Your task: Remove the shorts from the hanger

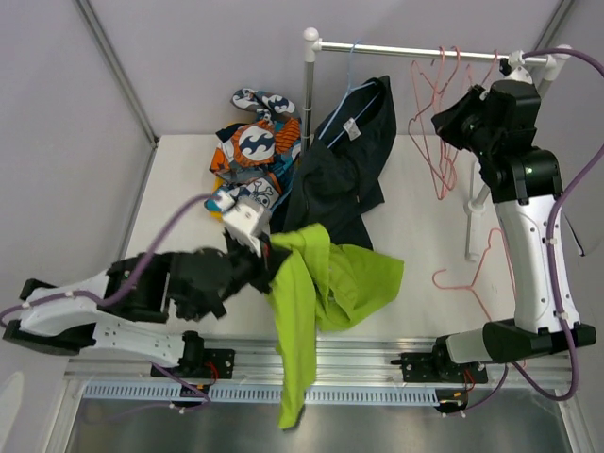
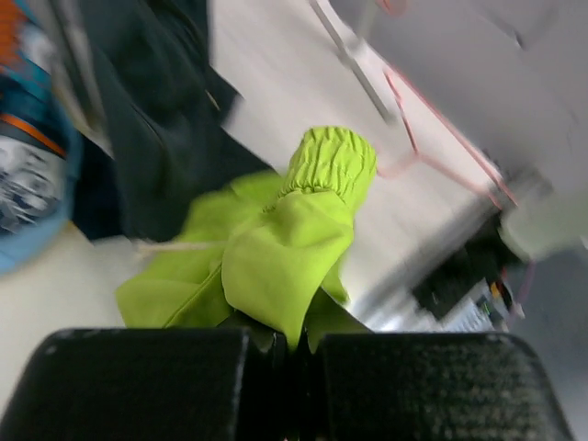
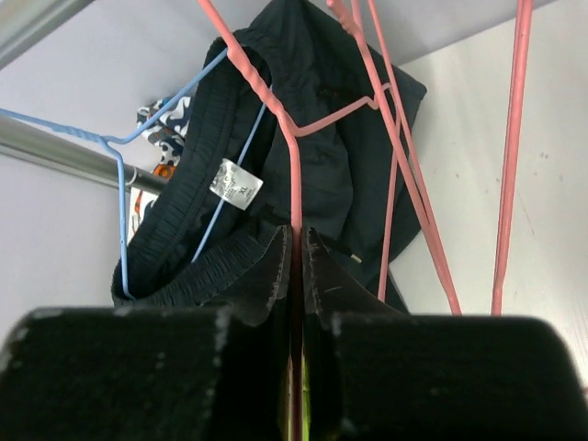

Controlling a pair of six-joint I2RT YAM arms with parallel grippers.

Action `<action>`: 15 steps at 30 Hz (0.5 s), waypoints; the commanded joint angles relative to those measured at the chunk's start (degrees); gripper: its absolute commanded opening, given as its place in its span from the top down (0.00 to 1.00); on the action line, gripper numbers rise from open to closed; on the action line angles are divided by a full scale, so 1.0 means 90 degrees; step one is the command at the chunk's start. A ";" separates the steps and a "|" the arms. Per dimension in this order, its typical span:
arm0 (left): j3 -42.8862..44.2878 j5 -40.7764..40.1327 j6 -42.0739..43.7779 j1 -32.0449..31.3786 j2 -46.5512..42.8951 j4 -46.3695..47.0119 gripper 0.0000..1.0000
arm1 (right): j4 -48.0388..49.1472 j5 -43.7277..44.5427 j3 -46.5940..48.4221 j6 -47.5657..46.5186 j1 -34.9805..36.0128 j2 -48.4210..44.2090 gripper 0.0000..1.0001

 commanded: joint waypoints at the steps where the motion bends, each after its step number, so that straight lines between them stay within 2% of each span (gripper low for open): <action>1: 0.0851 0.0150 0.1662 0.0934 -0.0015 0.0741 1.00 | 0.0484 -0.0116 -0.0323 -0.0057 -0.0015 -0.0522 0.89; 3: 0.1222 0.0464 0.2277 0.1657 0.0238 0.0985 1.00 | 0.0523 -0.0165 -0.0615 -0.0086 -0.0015 -0.0727 0.68; 4: 0.1591 0.0591 0.2444 0.1910 0.0356 0.1006 1.00 | 0.0513 -0.0184 -0.0704 -0.0076 -0.0015 -0.0786 0.50; 5: 0.1981 0.0911 0.2803 0.2503 0.0637 0.1035 1.00 | 0.0523 -0.0184 -0.0792 -0.0086 -0.0005 -0.0922 0.25; 7: 0.2696 0.1371 0.3040 0.3189 0.0980 0.0967 1.00 | 0.0523 -0.0184 -0.1054 -0.0096 -0.0005 -0.1040 0.02; 8: 0.2969 0.1896 0.3176 0.3888 0.1175 0.0909 1.00 | 0.0513 -0.0136 -0.1153 -0.0105 -0.0024 -0.1118 0.01; 9: 0.3958 0.2143 0.3255 0.4234 0.1660 0.0821 1.00 | 0.0523 -0.0126 -0.1250 -0.0115 -0.0015 -0.1244 0.01; 10: 0.4345 0.2406 0.3381 0.4614 0.1965 0.0550 1.00 | 0.0571 -0.0135 -0.1483 -0.0115 -0.0024 -0.1323 0.01; 11: 0.4726 0.2786 0.3528 0.5285 0.2316 0.0402 1.00 | 0.0601 -0.0135 -0.1631 -0.0106 -0.0015 -0.1401 0.01; 12: 0.6035 0.2925 0.3645 0.5572 0.3074 0.0255 1.00 | 0.0640 -0.0184 -0.1787 -0.0096 -0.0015 -0.1489 0.01; 13: 0.6444 0.3004 0.3714 0.5865 0.3468 0.0157 1.00 | 0.0689 -0.0204 -0.1943 -0.0067 -0.0024 -0.1663 0.01; 14: 0.6951 0.3198 0.3570 0.6603 0.3810 0.0175 1.00 | 0.0737 -0.0213 -0.2245 -0.0018 -0.0034 -0.1752 0.01; 15: 0.7062 0.3896 0.3385 0.6987 0.4065 0.0292 1.00 | 0.0767 -0.0243 -0.2402 0.0021 -0.0025 -0.1840 0.01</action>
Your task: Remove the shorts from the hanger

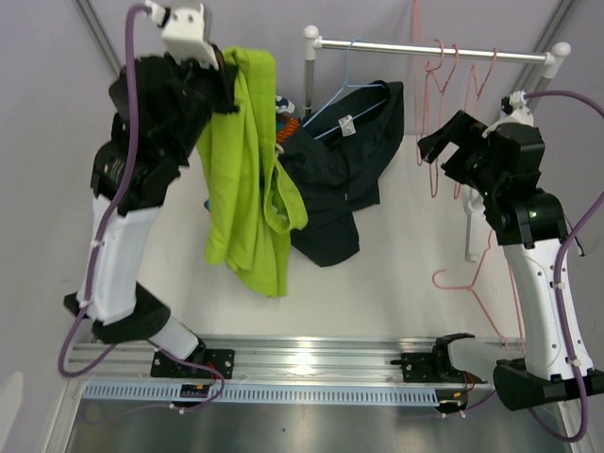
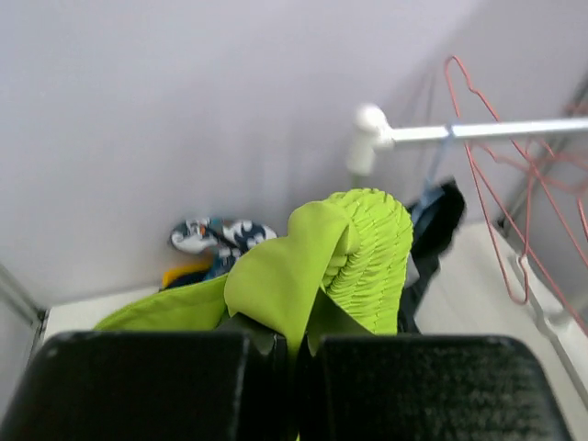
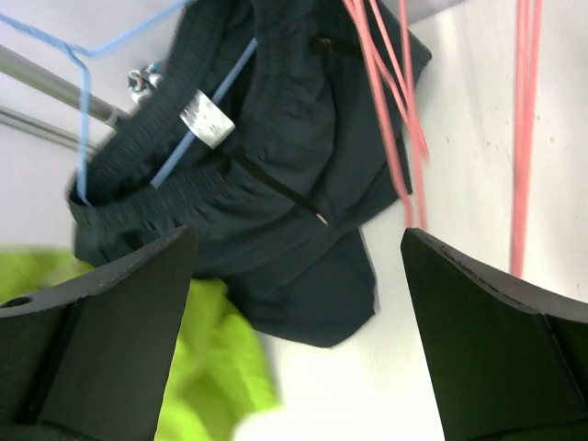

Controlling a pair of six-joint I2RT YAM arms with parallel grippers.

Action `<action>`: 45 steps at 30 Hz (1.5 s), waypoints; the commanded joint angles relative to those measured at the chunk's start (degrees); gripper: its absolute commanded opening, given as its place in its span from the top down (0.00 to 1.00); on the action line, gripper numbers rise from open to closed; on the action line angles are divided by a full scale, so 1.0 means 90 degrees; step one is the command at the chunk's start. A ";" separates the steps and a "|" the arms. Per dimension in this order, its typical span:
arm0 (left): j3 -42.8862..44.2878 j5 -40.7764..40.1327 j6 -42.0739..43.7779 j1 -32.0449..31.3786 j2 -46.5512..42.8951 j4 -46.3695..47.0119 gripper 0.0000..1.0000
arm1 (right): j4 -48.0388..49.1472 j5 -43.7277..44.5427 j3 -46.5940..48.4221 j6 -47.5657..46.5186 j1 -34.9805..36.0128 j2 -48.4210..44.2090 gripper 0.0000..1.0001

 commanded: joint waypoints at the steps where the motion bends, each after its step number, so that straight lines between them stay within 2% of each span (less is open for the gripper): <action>1: 0.1011 0.1583 0.0170 0.1452 0.1127 0.0299 1.00 | 0.0306 -0.0124 -0.0516 0.0094 -0.0010 -0.0432 0.01; 2: 0.0973 0.1788 -0.0276 0.2065 0.1363 0.0688 1.00 | 0.0316 -0.0153 -0.0808 0.0182 -0.0020 -0.0520 0.01; 6: 0.1390 0.2929 -0.1147 0.3085 0.3010 0.1412 1.00 | 0.0335 -0.0630 -0.1414 0.0251 -0.0010 -0.1095 0.01; 9: 0.1364 0.3098 -0.1198 0.3116 0.3678 0.1861 0.99 | 0.0403 -0.0885 -0.1708 0.0163 -0.0010 -0.1428 0.01; 12: 0.1247 0.3390 -0.1422 0.3116 0.4392 0.2000 0.89 | 0.0676 -0.1412 -0.1729 0.0114 0.0010 -0.1722 0.01; 15: 0.0936 0.3810 -0.1608 0.3106 0.4860 0.2078 0.57 | 0.1105 -0.2008 -0.1612 0.0202 0.0097 -0.1723 0.01; 16: 0.0905 0.3888 -0.1618 0.3087 0.4949 0.2011 0.29 | 0.1377 -0.2106 -0.1524 0.0241 0.0272 -0.1674 0.01; 19: 0.0758 0.4026 -0.1462 0.2951 0.5028 0.1757 0.01 | 0.1682 -0.2087 -0.1251 0.0231 0.0701 -0.1226 0.01; 20: 0.0632 0.3736 -0.1326 0.2834 0.4931 0.1592 0.01 | 0.1673 -0.1990 -0.0921 0.0144 0.1070 -0.1050 0.01; 23: -0.0304 0.3431 -0.1150 0.2638 0.4093 0.1755 0.01 | 0.1576 -0.1259 -0.0160 -0.0070 0.1881 -0.0221 0.01; 26: -0.1330 0.3255 -0.1266 0.2599 0.2999 0.1854 0.01 | 0.1536 -0.0672 0.0543 -0.0149 0.2361 0.0678 0.01; 27: -0.1554 0.3119 -0.1295 0.2579 0.2707 0.1873 0.01 | 0.1536 -0.0574 0.0711 -0.0179 0.2411 0.0902 0.01; 30: -0.3064 0.3050 -0.1267 0.2491 0.1477 0.2019 0.01 | 0.1595 -0.0310 0.1219 -0.0237 0.2500 0.1616 0.01; 31: -0.3350 0.3059 -0.1218 0.2423 0.0826 0.2097 0.01 | 0.1653 -0.0078 0.1317 -0.0276 0.2510 0.1782 0.01; 35: -0.5467 0.2971 -0.1120 0.2237 -0.0799 0.2283 0.01 | 0.1683 0.0353 0.1903 -0.0452 0.2500 0.2671 0.01; 43: -0.8311 0.3410 -0.1481 0.2052 -0.3710 0.2488 0.01 | 0.2024 0.0745 0.2704 -0.0336 0.2510 0.3667 0.02; 45: -0.8586 0.3586 -0.1481 0.2003 -0.4324 0.2459 0.01 | 0.2180 0.0832 0.2763 -0.0296 0.2519 0.3872 0.03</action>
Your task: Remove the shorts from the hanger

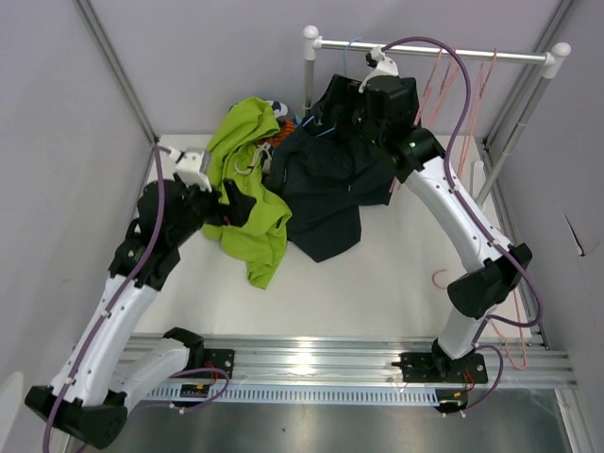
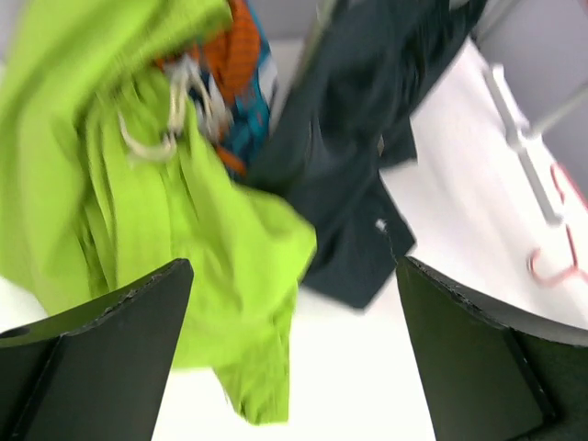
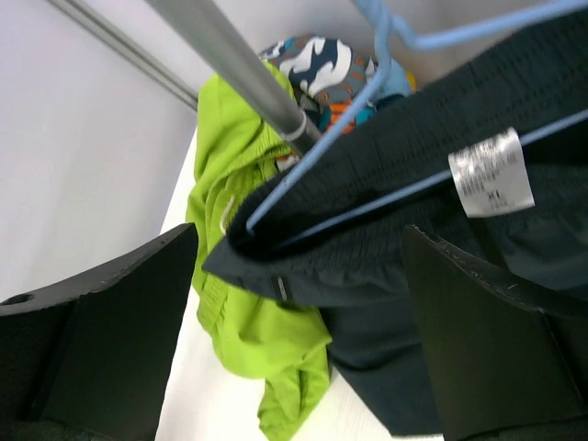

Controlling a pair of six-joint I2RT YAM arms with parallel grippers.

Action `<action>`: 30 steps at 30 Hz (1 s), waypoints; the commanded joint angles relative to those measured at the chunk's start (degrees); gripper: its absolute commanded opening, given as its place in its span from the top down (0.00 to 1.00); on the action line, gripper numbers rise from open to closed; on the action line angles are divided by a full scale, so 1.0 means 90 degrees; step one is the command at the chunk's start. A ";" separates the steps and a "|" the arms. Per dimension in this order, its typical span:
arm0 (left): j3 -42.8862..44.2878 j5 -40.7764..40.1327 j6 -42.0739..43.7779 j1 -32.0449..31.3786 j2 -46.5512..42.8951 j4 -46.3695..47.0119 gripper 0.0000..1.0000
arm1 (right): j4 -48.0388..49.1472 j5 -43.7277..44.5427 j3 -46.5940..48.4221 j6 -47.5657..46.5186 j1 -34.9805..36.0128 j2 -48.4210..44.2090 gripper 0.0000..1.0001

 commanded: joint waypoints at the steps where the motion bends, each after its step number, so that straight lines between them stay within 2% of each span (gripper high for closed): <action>1: -0.0774 0.0337 -0.0112 -0.0204 -0.0703 0.0021 0.01 | 0.0566 0.0400 0.0401 0.0044 0.0035 0.0250 0.03; 3: -0.0913 0.0366 -0.0063 -0.0264 -0.0967 -0.0125 0.01 | 0.0712 0.0498 0.0479 0.0141 0.0045 0.0377 0.07; 9: -0.1635 0.0610 -0.0121 -0.0303 -0.1603 -0.0175 0.01 | 0.1005 0.0782 0.0830 0.0278 0.0074 0.0914 0.36; 12: -0.1929 0.0698 -0.0189 -0.0313 -0.1886 -0.0029 0.01 | 0.0918 0.0811 0.1132 0.0347 0.0113 0.1148 0.63; 14: -0.2113 0.0679 -0.0199 -0.0313 -0.2004 0.0011 0.01 | 0.0763 0.0966 0.1308 0.0279 0.0249 0.1178 0.90; 19: -0.2134 0.0699 -0.0190 -0.0342 -0.1916 0.0021 0.01 | 0.0557 0.1299 0.1153 0.0113 0.0484 0.0837 1.00; 25: -0.1822 0.0816 -0.0189 -0.0693 -0.1731 0.0196 0.01 | 0.0576 0.1709 0.0480 -0.0131 0.0660 -0.0276 1.00; 30: -0.1324 0.0465 -0.0161 -0.1726 -0.1147 0.0606 0.01 | 0.0283 0.1739 0.0382 -0.0063 0.0670 -0.0959 1.00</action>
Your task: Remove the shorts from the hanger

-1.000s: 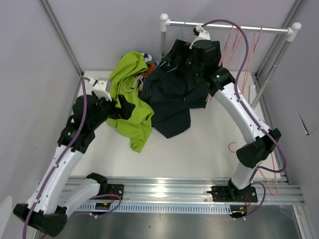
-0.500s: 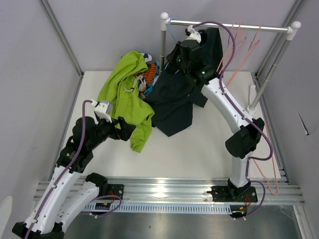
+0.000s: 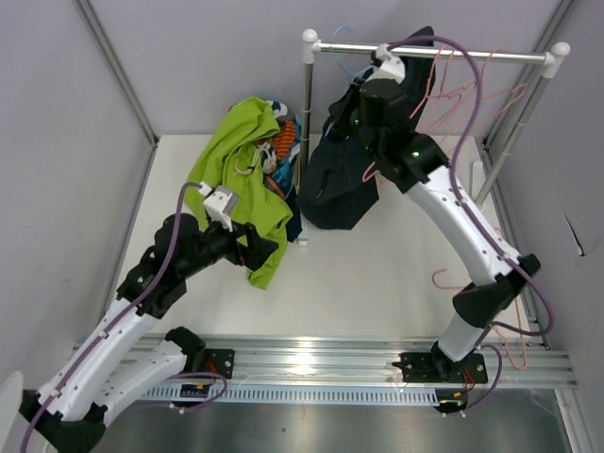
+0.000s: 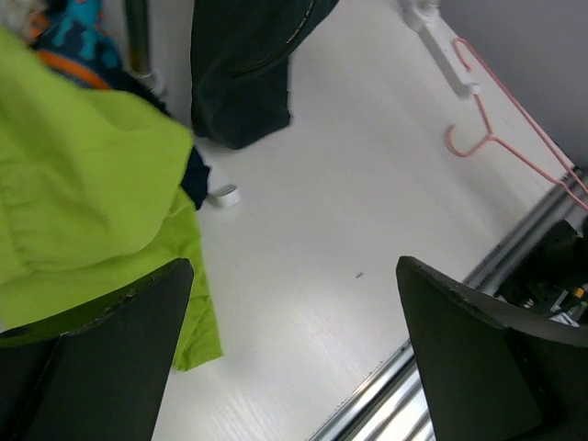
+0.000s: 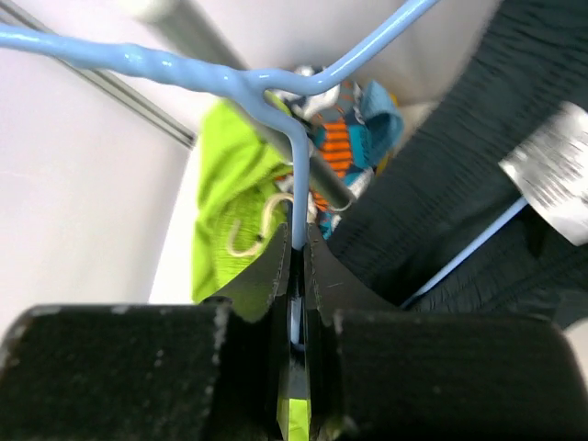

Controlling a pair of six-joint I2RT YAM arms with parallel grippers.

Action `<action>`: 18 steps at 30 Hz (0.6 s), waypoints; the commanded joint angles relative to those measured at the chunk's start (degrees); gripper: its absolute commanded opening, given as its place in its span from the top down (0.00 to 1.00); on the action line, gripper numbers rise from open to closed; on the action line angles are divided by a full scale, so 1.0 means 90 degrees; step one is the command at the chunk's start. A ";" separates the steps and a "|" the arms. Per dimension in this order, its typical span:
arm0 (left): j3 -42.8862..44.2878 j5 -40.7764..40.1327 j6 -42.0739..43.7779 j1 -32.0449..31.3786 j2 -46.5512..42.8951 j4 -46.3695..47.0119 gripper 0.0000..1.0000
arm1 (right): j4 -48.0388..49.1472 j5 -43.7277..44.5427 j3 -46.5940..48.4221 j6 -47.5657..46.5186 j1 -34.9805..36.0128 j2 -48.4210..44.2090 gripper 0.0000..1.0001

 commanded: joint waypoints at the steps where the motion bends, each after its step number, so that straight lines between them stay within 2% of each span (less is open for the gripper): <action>1: 0.0641 -0.0165 -0.0032 -0.0613 0.0390 0.0696 0.01 | 0.0368 0.0325 0.0075 -0.0272 0.0109 -0.0970 1.00; 12: 0.1559 -0.0155 0.0066 -0.1649 0.1708 0.2102 0.01 | 0.0348 0.0159 -0.0959 0.0137 0.0109 -0.2045 1.00; 18: 0.1619 0.0070 0.0115 -0.2127 0.2373 0.2571 0.01 | 0.0358 0.0101 -0.1126 0.0255 0.0109 -0.2289 1.00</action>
